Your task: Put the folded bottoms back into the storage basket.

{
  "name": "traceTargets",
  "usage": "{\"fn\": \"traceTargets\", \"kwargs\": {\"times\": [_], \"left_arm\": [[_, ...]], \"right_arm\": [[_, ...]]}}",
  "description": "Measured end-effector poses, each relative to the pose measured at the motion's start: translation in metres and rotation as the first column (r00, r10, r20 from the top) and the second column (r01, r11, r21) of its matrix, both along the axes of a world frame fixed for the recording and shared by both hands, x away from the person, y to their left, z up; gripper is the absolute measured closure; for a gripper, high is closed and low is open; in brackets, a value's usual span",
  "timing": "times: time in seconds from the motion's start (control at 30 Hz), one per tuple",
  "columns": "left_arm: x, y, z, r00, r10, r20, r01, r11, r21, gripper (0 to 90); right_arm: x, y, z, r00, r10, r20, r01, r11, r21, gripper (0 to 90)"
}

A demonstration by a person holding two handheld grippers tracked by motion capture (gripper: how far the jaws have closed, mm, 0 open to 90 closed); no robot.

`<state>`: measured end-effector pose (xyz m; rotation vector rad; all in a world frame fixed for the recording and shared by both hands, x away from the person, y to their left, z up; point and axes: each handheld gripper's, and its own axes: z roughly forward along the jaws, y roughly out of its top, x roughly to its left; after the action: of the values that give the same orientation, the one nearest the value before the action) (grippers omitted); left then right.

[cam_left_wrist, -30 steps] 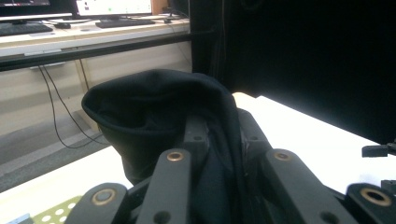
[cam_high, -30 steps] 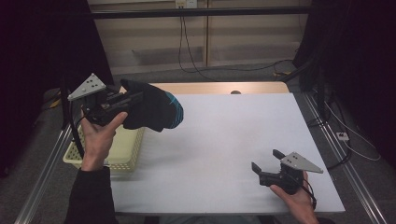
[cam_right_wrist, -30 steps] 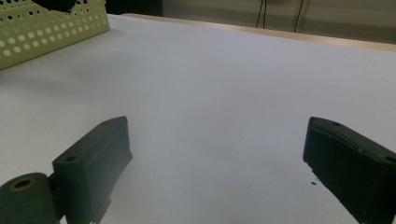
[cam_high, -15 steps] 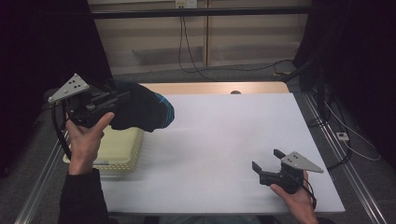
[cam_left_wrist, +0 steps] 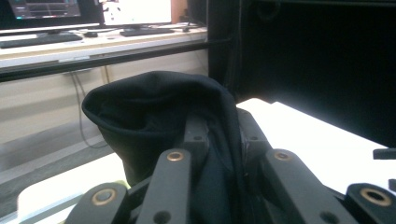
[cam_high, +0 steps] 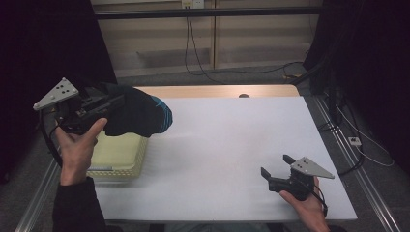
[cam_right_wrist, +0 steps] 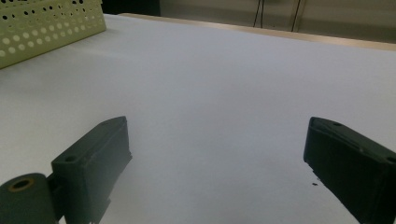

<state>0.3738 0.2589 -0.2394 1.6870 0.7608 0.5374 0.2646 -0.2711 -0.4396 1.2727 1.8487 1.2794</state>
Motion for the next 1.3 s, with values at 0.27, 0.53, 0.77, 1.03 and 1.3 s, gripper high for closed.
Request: {"fn": "traceTargets", "kwargs": {"times": [0.27,0.53,0.77,1.03,1.3], "left_arm": [[-0.004,0.019,-0.001,0.9993,0.037,-0.002,-0.037,0.9993,-0.004,78.3],[-0.005,0.031,-0.002,0.9986,0.05,-0.02,-0.05,0.9986,-0.018,78.2],[-0.008,0.043,-0.005,0.9971,0.07,-0.03,-0.07,0.9975,-0.007,78.2],[-0.004,0.06,-0.019,0.9922,0.095,-0.081,-0.093,0.9952,0.032,78.1],[0.002,0.074,-0.032,0.9868,0.119,-0.11,-0.116,0.9927,0.034,77.9]], "right_arm": [[0.0,0.0,0.0,1.0,-0.001,-0.001,0.001,1.0,-0.001,7.2],[0.0,0.001,0.0,1.0,0.005,-0.002,-0.005,1.0,-0.001,7.2],[0.0,0.0,0.0,1.0,0.004,-0.002,-0.004,1.0,0.0,7.2],[0.0,0.001,0.0,1.0,0.005,-0.003,-0.005,1.0,-0.001,7.2],[0.001,0.001,0.0,1.0,0.003,-0.004,-0.003,1.0,0.0,7.2]]}}
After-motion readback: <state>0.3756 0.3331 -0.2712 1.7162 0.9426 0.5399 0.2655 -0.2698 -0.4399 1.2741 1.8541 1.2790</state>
